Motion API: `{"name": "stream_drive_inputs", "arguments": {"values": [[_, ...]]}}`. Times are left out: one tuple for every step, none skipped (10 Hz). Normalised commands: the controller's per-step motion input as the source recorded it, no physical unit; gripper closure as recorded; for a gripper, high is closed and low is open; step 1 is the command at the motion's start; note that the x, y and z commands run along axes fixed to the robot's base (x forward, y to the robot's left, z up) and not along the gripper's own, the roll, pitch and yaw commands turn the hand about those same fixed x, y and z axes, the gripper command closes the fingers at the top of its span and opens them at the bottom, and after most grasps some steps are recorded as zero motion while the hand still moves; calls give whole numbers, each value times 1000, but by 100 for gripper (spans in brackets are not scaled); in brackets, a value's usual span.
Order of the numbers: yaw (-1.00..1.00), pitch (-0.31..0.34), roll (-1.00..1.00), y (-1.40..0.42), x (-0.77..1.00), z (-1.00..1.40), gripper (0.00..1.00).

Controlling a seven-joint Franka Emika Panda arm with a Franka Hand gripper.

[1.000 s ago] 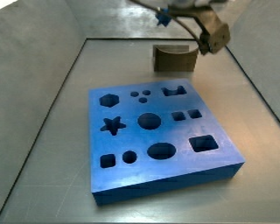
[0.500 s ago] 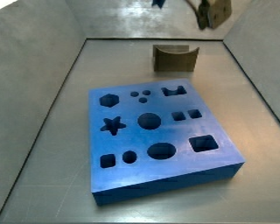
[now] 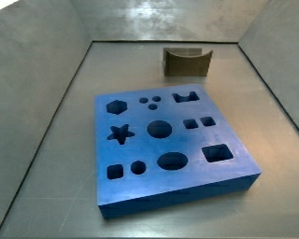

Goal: Pick up the star object. Move up. Place the star object on the fixture. Regrasp the star object. Move to above the board. Insert the star object.
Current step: Move to above the board.

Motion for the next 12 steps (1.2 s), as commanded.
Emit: {"name": "stream_drive_inputs", "arguments": {"values": [[20,-43,-1000,-1000,-289,366,100],[18,-47,-1000,-1000,-290,358,100],[13,-50,-1000,-1000,-306,366,100],[10,-53,-1000,-1000,-306,367,100],[5,-54,-1000,-1000,-319,378,100],[1,-57,-1000,-905,-302,348,100],[-5,-59,-1000,-594,-218,243,100],[-8,-61,-1000,-330,-138,132,100],[-12,-75,-1000,-129,-99,57,100],[-12,-98,-1000,-61,-102,46,100],[-7,-116,-941,-29,-106,32,100],[-5,-115,-564,22,-93,7,100]]}}
